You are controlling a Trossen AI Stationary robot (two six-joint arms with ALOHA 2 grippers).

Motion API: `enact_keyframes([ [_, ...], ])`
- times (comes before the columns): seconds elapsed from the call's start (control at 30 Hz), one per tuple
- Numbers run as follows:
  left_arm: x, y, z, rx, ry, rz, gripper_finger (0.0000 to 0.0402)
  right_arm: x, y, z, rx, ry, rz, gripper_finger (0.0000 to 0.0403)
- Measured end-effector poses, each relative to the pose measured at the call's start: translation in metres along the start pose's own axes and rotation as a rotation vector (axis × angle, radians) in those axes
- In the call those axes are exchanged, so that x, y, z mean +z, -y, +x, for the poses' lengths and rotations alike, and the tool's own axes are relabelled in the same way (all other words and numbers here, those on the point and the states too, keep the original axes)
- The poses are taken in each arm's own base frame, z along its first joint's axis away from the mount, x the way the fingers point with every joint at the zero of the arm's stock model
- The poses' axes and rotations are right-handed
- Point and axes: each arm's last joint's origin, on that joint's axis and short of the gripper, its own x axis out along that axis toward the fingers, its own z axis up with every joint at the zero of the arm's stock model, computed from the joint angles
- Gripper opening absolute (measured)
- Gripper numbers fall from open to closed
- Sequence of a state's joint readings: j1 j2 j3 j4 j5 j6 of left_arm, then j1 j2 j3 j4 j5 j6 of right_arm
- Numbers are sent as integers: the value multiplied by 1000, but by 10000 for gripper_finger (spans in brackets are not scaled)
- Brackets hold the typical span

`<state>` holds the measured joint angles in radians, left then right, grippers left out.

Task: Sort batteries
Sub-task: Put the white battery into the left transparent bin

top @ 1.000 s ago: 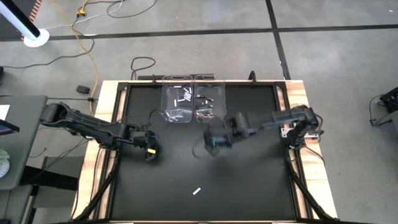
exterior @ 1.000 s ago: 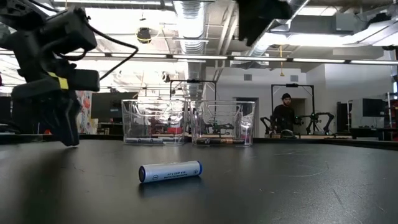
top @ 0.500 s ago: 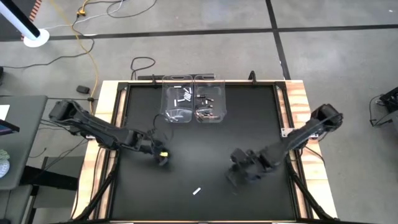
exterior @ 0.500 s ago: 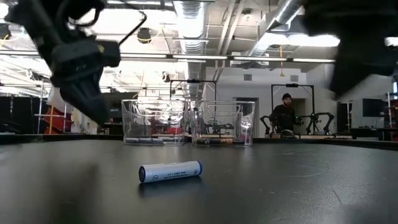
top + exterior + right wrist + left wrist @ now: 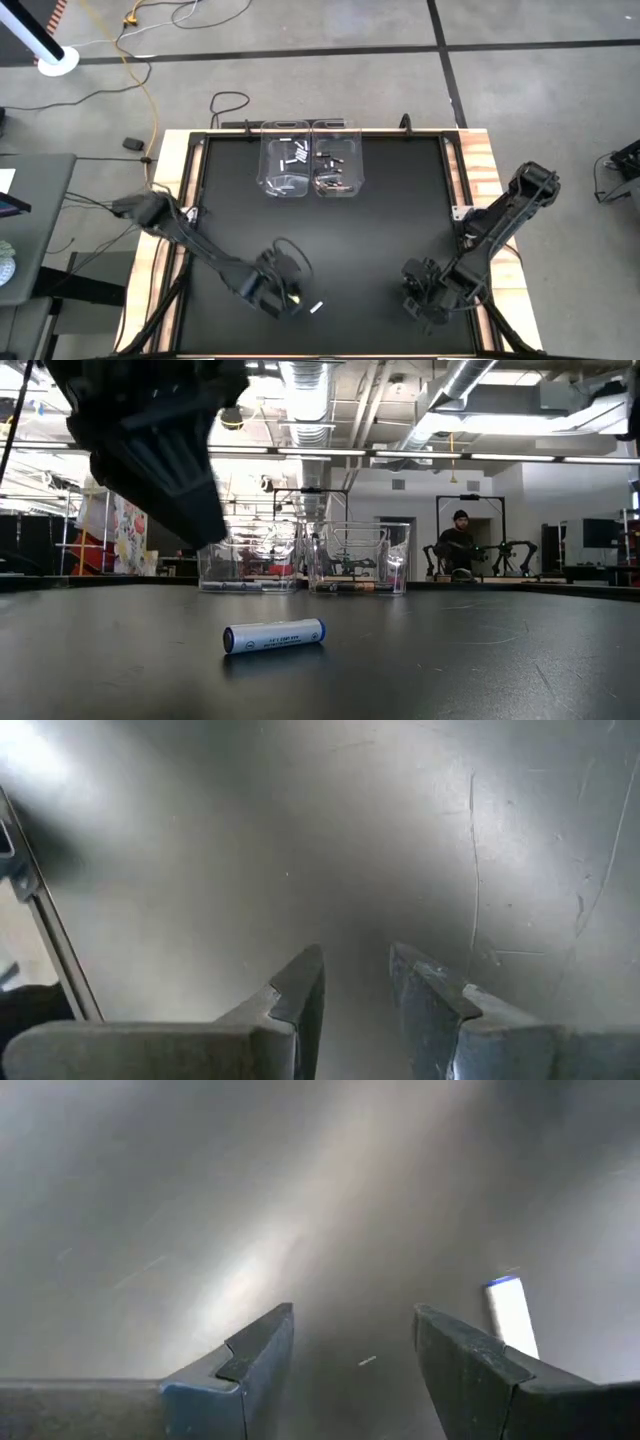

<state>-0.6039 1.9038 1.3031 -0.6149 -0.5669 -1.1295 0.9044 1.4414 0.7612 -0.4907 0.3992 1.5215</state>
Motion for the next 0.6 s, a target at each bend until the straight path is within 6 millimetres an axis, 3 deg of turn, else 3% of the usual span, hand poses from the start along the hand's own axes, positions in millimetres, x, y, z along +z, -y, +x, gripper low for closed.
enact_keyframes([
  [0.23, -8, 55, 9, -27, 93, 110, 199, -10, -1, -4, 20, -15, -37, 133],
  [0.6, -34, 86, 42, -69, 106, 129, 199, -11, -4, -5, 46, 12, -54, 133],
])
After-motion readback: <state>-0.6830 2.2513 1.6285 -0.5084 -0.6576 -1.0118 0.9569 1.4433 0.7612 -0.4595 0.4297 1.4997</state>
